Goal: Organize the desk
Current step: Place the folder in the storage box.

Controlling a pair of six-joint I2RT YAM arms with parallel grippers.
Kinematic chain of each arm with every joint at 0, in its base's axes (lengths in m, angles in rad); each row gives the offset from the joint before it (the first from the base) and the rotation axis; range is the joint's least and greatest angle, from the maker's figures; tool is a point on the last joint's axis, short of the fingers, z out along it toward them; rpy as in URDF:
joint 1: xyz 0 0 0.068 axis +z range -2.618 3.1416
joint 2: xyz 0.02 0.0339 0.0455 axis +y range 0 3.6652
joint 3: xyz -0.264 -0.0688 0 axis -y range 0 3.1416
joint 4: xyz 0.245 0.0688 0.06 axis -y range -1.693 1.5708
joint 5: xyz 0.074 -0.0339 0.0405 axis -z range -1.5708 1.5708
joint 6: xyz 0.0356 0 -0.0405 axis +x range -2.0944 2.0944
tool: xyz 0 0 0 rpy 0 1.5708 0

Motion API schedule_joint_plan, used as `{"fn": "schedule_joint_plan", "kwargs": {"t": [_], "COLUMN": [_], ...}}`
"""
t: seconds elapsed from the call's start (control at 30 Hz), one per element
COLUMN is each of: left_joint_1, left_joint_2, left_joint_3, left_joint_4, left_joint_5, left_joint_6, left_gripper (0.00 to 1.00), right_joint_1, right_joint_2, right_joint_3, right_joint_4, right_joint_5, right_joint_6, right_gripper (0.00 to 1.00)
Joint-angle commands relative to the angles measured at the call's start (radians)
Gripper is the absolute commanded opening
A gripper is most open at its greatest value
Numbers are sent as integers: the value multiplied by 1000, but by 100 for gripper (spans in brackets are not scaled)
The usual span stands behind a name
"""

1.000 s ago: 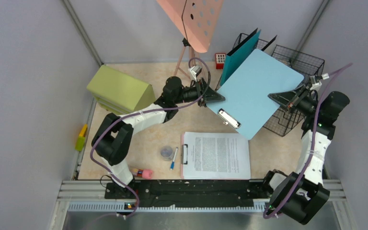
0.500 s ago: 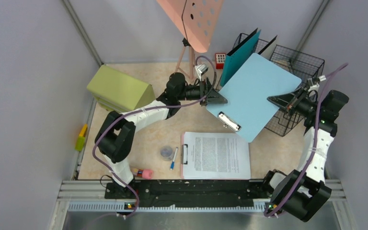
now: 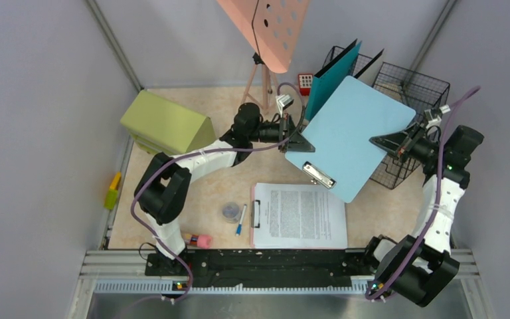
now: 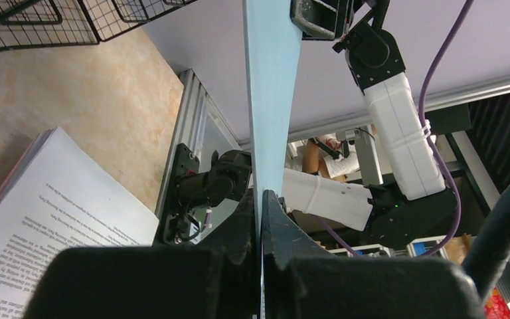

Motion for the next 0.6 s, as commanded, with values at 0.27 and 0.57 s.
{"fn": "schedule_joint_plan", "kwargs": {"t": [0.27,0.57], "left_joint_1": [-25,-47], "left_joint_2": [-172,-317], "left_joint_3": [-254,-402], "left_joint_4": [272,199], "left_joint_5": [-111,-156], "left_joint_6": [-162,-143], "left_gripper": [0,0], "right_joint_1": [-62,-195], "right_joint_2": [1,88], "right_joint_3": [145,356], "right_joint_4": [-249,-545], "right_joint_5": [50,105], "right_joint_6": [-242,-490], "right_gripper": [63,73]}}
